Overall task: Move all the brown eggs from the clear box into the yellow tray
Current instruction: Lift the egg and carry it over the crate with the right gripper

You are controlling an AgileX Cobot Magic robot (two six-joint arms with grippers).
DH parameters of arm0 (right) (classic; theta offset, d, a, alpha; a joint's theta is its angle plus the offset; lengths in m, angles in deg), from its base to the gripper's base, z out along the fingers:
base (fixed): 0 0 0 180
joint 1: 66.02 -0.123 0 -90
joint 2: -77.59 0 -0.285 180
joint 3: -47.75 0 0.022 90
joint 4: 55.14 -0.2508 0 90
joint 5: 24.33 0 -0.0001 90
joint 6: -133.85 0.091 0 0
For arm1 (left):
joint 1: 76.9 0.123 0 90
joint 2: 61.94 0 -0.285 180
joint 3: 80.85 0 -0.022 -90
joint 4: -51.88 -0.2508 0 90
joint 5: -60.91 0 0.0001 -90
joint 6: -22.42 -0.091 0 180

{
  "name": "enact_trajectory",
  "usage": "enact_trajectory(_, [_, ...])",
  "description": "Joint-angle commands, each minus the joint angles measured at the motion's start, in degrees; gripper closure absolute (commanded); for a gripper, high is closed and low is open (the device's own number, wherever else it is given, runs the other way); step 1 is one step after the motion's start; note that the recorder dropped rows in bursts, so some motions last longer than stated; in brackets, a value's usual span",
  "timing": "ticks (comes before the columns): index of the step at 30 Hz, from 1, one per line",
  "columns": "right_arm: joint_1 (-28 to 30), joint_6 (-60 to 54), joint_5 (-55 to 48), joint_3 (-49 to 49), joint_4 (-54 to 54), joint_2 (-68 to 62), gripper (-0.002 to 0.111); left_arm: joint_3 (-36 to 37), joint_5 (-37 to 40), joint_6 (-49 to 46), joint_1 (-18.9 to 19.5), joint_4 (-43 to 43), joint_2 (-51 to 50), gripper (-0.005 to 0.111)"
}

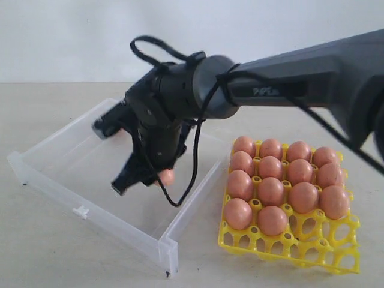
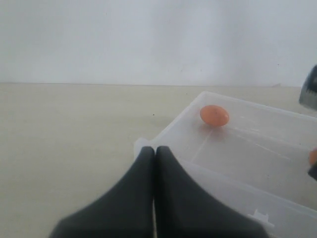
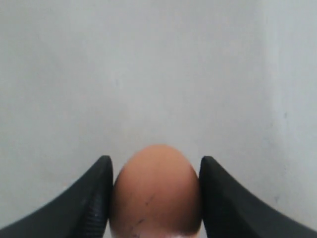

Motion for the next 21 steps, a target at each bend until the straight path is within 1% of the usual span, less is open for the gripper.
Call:
enact_trajectory(1, [0.1, -7.2, 12.8, -0.3, -13.5, 9.1, 0.109, -0.1, 0.0, 0.0, -0.2, 0.3, 0.2, 0.111])
enact_trajectory(5, [0.0, -24.2, 20.3, -0.3, -32.1, 14.0, 0.109, -0.1, 0.0, 0.0, -0.2, 0.3, 0.2, 0.111])
enact_trajectory(8, [0.0, -39.9, 23.2, 0.0, -48.9, 17.5, 0.109, -0.1, 0.0, 0.0, -0.2, 0.3, 0.2, 0.111])
enact_trajectory(10, [0.0, -52.9, 24.7, 1.7, -61.3, 19.7, 0.109, -0.1, 0.0, 0.0, -0.2, 0.3, 0.2, 0.111])
enact_trajectory(11, [0.0, -61.8, 25.1, 3.5, -69.8, 21.1, 0.109, -0.1, 0.0, 0.0, -0.2, 0.3, 0.2, 0.111])
enact_trajectory(13, [0.0, -81.3, 24.4, 8.7, -90.9, 23.8, 0.109, -0.1, 0.0, 0.0, -0.2, 0.3, 0.2, 0.111])
enact_trajectory(14, [0.2, -93.5, 22.4, 12.1, -102.4, 25.5, 0.109, -0.1, 0.0, 0.0, -0.2, 0.3, 0.2, 0.111])
enact_trajectory(15, [0.9, -107.3, 18.4, 16.2, -110.6, 27.2, 0.109, -0.1, 0.0, 0.0, -0.2, 0.3, 0.2, 0.111])
enact_trajectory(16, [1.8, -110.3, 13.6, 19.2, -110.6, 28.5, 0.109, -0.1, 0.0, 0.0, -0.2, 0.3, 0.2, 0.111])
enact_trajectory(19, [7.9, -109.7, -1.7, 29.6, -110.6, 31.9, 0.109, -0.1, 0.0, 0.0, -0.2, 0.3, 0.2, 0.111])
enact_trajectory(20, [13.8, -109.2, -7.4, 36.0, -110.6, 33.8, 0.109, -0.1, 0.0, 0.0, -0.2, 0.3, 0.2, 0.111])
enact_trajectory(21, [17.2, -108.9, -8.0, 39.2, -110.6, 34.6, 0.109, -0.1, 0.0, 0.0, -0.2, 0.3, 0.2, 0.111])
